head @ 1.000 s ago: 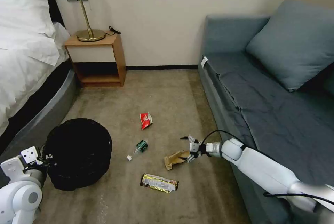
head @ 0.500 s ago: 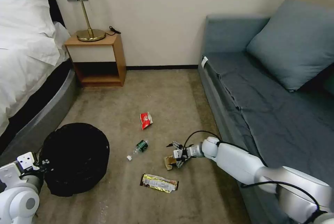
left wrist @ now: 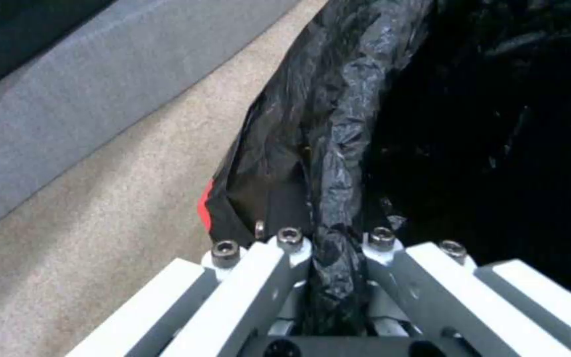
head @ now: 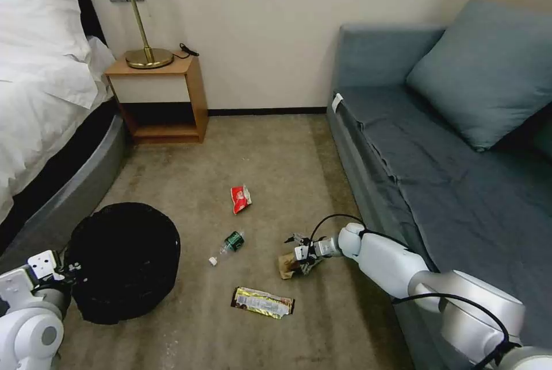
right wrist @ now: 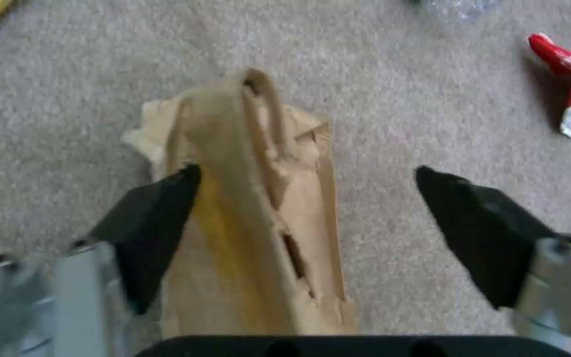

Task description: Pick up the trash bin, then pick up the garbage on the floor and place it into the trash bin.

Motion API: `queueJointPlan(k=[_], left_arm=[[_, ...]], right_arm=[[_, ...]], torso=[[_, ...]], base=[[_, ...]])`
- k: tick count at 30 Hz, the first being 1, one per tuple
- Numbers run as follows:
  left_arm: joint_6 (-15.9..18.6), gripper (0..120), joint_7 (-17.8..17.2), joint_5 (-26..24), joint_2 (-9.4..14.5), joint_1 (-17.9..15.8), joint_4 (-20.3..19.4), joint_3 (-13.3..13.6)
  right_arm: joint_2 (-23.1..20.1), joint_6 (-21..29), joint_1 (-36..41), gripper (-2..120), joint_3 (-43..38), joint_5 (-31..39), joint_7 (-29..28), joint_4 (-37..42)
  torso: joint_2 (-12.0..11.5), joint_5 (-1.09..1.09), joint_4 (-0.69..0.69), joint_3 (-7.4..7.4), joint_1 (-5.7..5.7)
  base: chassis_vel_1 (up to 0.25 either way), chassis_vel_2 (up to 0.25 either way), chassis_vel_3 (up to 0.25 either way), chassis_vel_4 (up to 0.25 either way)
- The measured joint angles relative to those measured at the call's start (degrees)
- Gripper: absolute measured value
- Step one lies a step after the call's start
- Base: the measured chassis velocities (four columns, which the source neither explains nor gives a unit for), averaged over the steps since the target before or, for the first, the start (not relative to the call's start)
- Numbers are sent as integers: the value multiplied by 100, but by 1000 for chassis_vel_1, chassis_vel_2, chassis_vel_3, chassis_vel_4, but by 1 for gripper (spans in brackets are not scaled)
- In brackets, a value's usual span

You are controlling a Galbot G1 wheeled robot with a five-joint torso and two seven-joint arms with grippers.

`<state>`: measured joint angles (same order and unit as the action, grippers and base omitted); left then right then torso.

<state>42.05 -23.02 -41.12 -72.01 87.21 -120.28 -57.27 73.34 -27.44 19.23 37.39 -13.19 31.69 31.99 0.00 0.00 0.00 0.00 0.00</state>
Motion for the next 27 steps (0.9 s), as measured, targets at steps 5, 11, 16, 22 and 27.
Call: queueJointPlan(k=[5,11,16,22,27], left_arm=[[-20,2,0,29,-30,0,1,46],[-30,2,0,52,-37,21,-25,51],[-34,2,0,52,-34,30,-36,40],[-35,2,-1,67,-43,20,-42,59],[-35,2,-3,74,-35,-19,-25,87]], right_arm=[[-21,-9,1,64,0,-5,21,50],[-49,-24,29,41,-11,-4,93,77],[-80,-60,91,22,-62,-25,101,81],[-129,-88,130,7,-132,-54,99,137],[-287,-82,171,1,-226,105,77,385]], torso=[[0,0,-1,0,0],[0,0,0,0,0],[0,0,0,0,0],[0,0,0,0,0],[1,1,1,0,0]], base=[[0,0,0,0],[0,0,0,0],[0,0,0,0],[0,0,0,0],[0,0,0,0]])
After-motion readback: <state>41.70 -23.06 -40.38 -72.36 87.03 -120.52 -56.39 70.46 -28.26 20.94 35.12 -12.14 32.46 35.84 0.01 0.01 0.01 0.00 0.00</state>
